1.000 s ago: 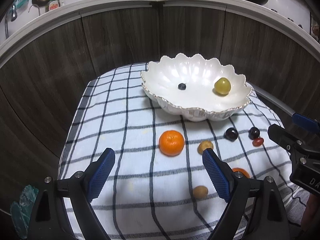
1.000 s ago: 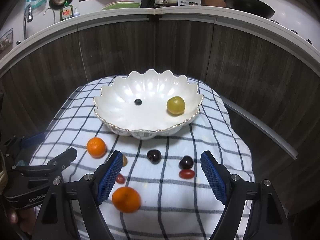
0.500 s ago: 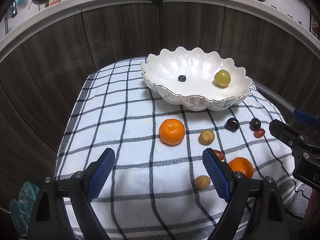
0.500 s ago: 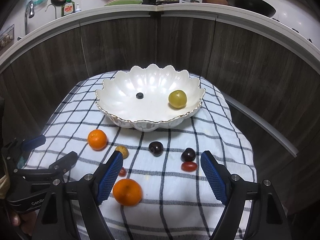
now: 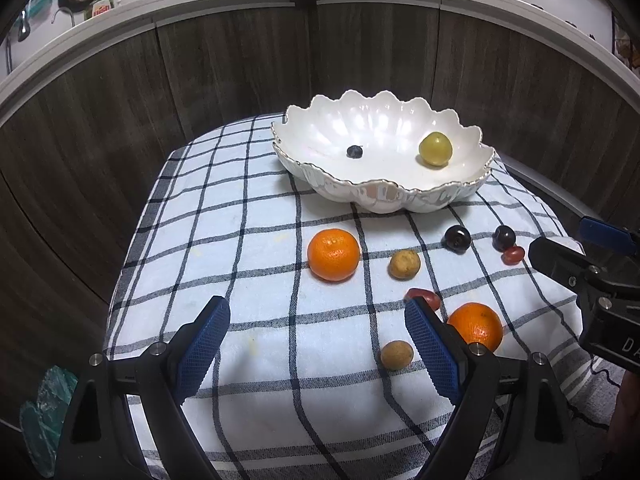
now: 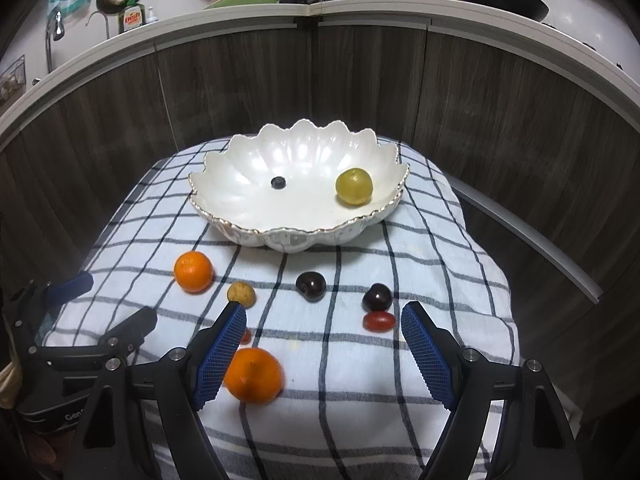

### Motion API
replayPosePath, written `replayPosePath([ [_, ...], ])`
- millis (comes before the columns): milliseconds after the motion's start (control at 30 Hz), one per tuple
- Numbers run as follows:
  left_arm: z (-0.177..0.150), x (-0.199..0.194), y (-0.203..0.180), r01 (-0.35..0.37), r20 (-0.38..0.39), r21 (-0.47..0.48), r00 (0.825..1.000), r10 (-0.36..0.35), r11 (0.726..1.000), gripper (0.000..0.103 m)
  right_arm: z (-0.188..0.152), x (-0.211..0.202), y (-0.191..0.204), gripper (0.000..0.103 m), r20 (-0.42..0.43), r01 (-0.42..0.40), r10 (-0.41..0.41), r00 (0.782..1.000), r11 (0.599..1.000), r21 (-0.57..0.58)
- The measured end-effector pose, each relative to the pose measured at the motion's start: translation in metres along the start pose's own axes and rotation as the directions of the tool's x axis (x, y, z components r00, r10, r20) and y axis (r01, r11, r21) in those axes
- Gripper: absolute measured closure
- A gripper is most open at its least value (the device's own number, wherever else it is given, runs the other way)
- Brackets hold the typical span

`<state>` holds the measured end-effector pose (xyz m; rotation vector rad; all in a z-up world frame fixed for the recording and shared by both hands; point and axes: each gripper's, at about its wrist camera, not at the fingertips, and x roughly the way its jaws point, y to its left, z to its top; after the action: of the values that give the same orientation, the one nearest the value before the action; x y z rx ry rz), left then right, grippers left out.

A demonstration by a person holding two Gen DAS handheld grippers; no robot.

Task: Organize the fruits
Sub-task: 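Withdraw both tools from the bowl toward the remaining fruits, then close the left tool on a small brown fruit while the right tool grasps a tangerine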

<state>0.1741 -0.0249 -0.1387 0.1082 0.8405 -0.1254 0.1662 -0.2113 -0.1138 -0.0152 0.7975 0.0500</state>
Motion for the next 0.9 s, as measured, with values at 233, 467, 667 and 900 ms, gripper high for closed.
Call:
replayPosePath([
  [233, -0.006, 0.005, -0.004, 0.011, -0.02, 0.008, 1.0, -0.011, 1.0, 0.013, -0.009, 0.004, 0.002, 0.022, -0.031, -0.02, 0.02, 0.999, 1.0, -0.01],
  [467, -0.015, 0.011, -0.007, 0.021, -0.046, 0.017, 0.999, -0.02, 1.0, 0.014, -0.013, 0.009, 0.006, 0.022, -0.055, -0.051, 0.049, 0.997, 0.999, -0.02],
  [667, -0.02, 0.018, -0.008, 0.039, -0.067, 0.024, 0.997, -0.038, 0.999, 0.015, -0.015, 0.015, 0.013, 0.022, -0.075, -0.075, 0.072, 0.995, 0.996, -0.037],
  [900, -0.025, 0.024, -0.018, 0.07, -0.091, 0.053, 0.994, -0.065, 0.996, 0.023, -0.017, 0.022, 0.014, 0.022, -0.103, -0.095, 0.091, 0.991, 0.995, -0.031],
])
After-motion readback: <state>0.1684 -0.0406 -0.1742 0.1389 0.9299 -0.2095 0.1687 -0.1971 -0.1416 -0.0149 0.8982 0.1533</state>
